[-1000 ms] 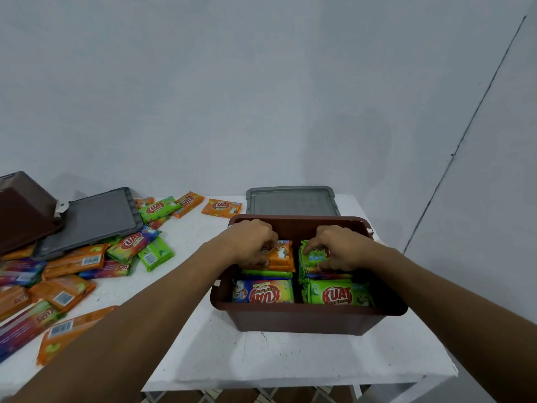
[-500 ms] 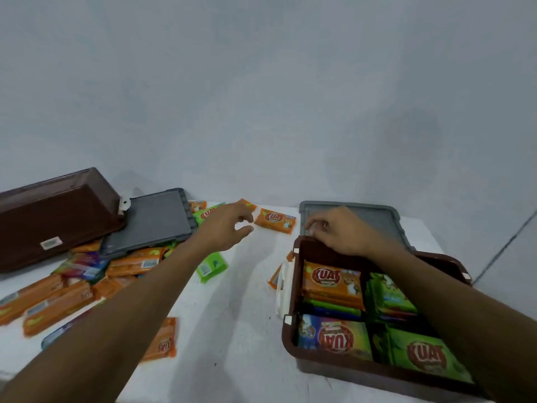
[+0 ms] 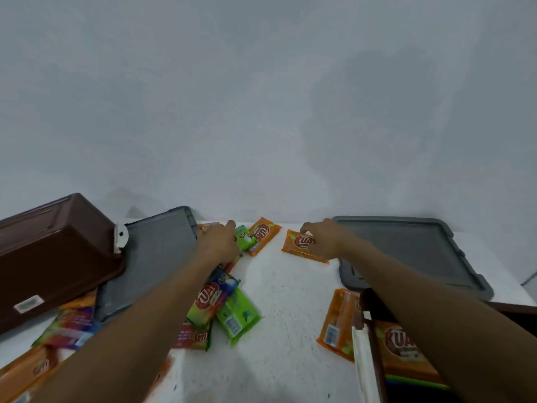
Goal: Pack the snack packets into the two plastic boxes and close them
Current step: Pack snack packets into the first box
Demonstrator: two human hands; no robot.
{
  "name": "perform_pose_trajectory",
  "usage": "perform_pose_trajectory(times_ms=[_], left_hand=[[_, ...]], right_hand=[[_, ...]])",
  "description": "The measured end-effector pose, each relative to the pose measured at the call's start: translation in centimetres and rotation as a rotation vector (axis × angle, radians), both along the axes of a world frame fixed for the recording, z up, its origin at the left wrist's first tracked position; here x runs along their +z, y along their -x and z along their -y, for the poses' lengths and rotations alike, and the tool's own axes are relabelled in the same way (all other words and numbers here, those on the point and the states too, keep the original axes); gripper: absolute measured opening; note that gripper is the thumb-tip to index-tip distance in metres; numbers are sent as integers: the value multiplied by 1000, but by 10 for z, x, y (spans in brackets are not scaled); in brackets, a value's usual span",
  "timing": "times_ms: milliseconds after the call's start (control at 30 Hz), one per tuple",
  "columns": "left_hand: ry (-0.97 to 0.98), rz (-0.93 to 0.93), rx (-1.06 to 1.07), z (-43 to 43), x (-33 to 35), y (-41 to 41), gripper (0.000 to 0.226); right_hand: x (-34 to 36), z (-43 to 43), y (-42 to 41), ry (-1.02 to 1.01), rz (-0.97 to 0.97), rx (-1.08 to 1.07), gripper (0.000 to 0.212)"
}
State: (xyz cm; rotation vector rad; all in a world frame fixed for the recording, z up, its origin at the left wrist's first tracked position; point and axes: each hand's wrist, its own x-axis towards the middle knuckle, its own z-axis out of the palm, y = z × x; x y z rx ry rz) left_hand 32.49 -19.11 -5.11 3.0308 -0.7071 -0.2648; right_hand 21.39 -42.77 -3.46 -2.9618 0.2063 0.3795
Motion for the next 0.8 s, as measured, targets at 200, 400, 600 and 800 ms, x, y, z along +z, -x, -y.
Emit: perform_pose_trajectory(times_ms=[200, 400, 600, 800], left_hand=[[110, -105, -100, 3, 5, -17, 68], [518, -245, -47, 0, 20, -12, 27], [938, -467, 44, 1, 44, 22, 29], [1010, -524, -16, 27, 73, 76, 17]], right_hand=[[-8, -1, -15, 80, -86, -114, 63], [-4, -5, -26, 8, -160, -96, 42], [34, -1, 0, -322, -147, -47, 33], [91, 27, 78, -714, -6, -155, 21]])
